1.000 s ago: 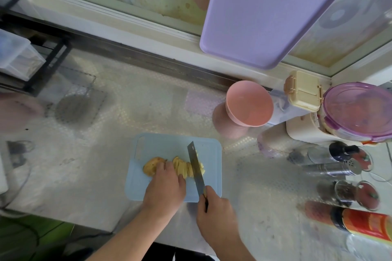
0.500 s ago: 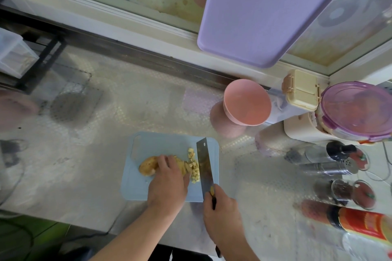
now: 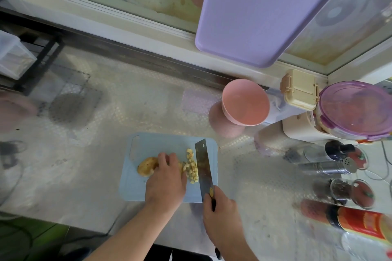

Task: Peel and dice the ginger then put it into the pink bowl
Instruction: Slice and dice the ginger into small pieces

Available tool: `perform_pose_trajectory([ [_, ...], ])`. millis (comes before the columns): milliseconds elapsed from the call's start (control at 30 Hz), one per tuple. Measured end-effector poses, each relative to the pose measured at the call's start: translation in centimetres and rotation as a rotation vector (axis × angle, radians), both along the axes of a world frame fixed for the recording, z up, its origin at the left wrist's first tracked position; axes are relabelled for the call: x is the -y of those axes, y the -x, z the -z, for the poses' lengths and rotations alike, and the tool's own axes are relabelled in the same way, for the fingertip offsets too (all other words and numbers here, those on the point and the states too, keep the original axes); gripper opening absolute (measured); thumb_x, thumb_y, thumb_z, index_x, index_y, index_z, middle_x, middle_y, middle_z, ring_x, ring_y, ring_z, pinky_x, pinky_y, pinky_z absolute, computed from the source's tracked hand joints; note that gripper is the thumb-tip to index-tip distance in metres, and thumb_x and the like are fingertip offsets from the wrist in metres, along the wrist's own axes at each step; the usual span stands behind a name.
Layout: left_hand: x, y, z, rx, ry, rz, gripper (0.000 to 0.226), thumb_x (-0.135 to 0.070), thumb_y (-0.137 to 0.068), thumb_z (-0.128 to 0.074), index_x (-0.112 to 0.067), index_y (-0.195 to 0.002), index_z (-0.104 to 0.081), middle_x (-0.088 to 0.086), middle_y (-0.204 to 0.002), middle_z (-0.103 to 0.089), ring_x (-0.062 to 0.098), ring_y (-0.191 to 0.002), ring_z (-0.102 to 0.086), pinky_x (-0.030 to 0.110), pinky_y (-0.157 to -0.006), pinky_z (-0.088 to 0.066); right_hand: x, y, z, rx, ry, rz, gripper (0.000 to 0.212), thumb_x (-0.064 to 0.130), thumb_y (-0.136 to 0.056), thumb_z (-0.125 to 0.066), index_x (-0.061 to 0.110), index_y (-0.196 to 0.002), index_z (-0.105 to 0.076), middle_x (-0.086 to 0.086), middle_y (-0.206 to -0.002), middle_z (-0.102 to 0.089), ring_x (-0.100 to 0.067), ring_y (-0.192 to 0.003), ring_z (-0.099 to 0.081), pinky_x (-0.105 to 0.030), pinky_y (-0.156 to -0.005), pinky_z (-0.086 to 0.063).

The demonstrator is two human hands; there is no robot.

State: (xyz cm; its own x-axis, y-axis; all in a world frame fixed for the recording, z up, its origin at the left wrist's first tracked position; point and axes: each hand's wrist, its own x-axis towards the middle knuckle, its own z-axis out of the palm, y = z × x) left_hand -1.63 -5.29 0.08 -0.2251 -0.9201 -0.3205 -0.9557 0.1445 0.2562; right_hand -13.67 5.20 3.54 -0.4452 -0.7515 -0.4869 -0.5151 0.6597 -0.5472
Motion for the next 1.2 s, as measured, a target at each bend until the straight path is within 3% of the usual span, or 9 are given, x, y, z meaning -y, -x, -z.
perform_pose_trajectory([
  [167, 0.2, -0.4, 0.0, -0.027, -0.002, 0.024, 0.042, -0.047, -0.099, -0.057, -0.024, -0.129, -0.04, -0.002, -0.125, -0.039, 0.014, -0.085, -0.065, 0.029, -0.057, -0.057, 0.2, -0.1, 0.0, -0.012, 0.002, -0.03, 0.033, 0.026, -0.101, -0.048, 0.023, -0.07, -0.035, 0.001, -0.054, -0.039, -0.014, -0.047, -0.034, -0.024, -0.047, -0.027],
  [367, 0.9, -1.6, 0.6, -0.081, 0.005, 0.146, 0.04, -0.042, -0.099, -0.061, -0.029, -0.134, -0.046, -0.009, -0.126, -0.043, 0.015, -0.097, -0.062, 0.03, -0.058, -0.054, 0.2, -0.4, 0.4, -0.037, -0.001, -0.083, 0.03, 0.031, -0.1, -0.048, 0.022, -0.073, -0.038, 0.0, -0.056, -0.043, -0.016, -0.048, -0.038, -0.025, -0.046, -0.028],
  [567, 0.8, -2.4, 0.9, -0.119, -0.033, 0.139, 0.057, -0.048, -0.096, -0.065, -0.02, -0.139, -0.04, -0.004, -0.13, -0.044, 0.016, -0.109, -0.06, 0.03, -0.074, -0.059, 0.3, -0.8, 0.5, -0.046, -0.001, -0.112, 0.035, 0.03, -0.101, -0.048, 0.026, -0.07, -0.032, 0.0, -0.056, -0.04, -0.017, -0.049, -0.036, -0.025, -0.047, -0.028],
  [767, 0.6, -2.8, 1.0, -0.118, -0.016, 0.149, 0.046, -0.041, -0.095, -0.069, -0.021, -0.133, -0.053, -0.003, -0.124, -0.051, 0.017, -0.106, -0.061, 0.029, -0.067, -0.058, 0.5, -1.3, 0.6, -0.06, -0.005, -0.124, 0.035, 0.032, -0.101, -0.046, 0.027, -0.07, -0.03, 0.001, -0.056, -0.038, -0.015, -0.049, -0.034, -0.024, -0.048, -0.028],
  [933, 0.8, -2.7, 0.8, -0.132, -0.012, 0.201, 0.05, -0.048, -0.097, -0.064, -0.025, -0.139, -0.048, -0.008, -0.13, -0.049, 0.015, -0.115, -0.057, 0.028, -0.075, -0.058, 0.4, -1.0, 0.5, -0.077, -0.027, -0.085, 0.035, 0.029, -0.101, -0.047, 0.025, -0.071, -0.029, 0.001, -0.056, -0.036, -0.016, -0.048, -0.032, -0.024, -0.047, -0.027],
  [1033, 0.7, -2.3, 0.6, -0.072, 0.007, 0.194, 0.054, -0.059, -0.094, -0.061, -0.025, -0.134, -0.048, -0.005, -0.126, -0.05, 0.016, -0.112, -0.058, 0.028, -0.071, -0.057, 0.4, -1.1, 0.6, -0.082, -0.033, -0.082, 0.034, 0.03, -0.1, -0.047, 0.023, -0.071, -0.031, 0.0, -0.056, -0.038, -0.016, -0.048, -0.033, -0.024, -0.047, -0.028],
  [1200, 0.4, -1.4, 0.7, -0.031, 0.034, 0.171, 0.044, -0.054, -0.098, -0.057, -0.025, -0.129, -0.048, -0.003, -0.12, -0.047, 0.019, -0.105, -0.057, 0.032, -0.065, -0.057, 0.4, -1.2, 0.7, -0.056, -0.034, -0.061, 0.029, 0.029, -0.099, -0.046, 0.02, -0.073, -0.036, -0.002, -0.058, -0.042, -0.015, -0.05, -0.034, -0.028, -0.049, -0.029],
])
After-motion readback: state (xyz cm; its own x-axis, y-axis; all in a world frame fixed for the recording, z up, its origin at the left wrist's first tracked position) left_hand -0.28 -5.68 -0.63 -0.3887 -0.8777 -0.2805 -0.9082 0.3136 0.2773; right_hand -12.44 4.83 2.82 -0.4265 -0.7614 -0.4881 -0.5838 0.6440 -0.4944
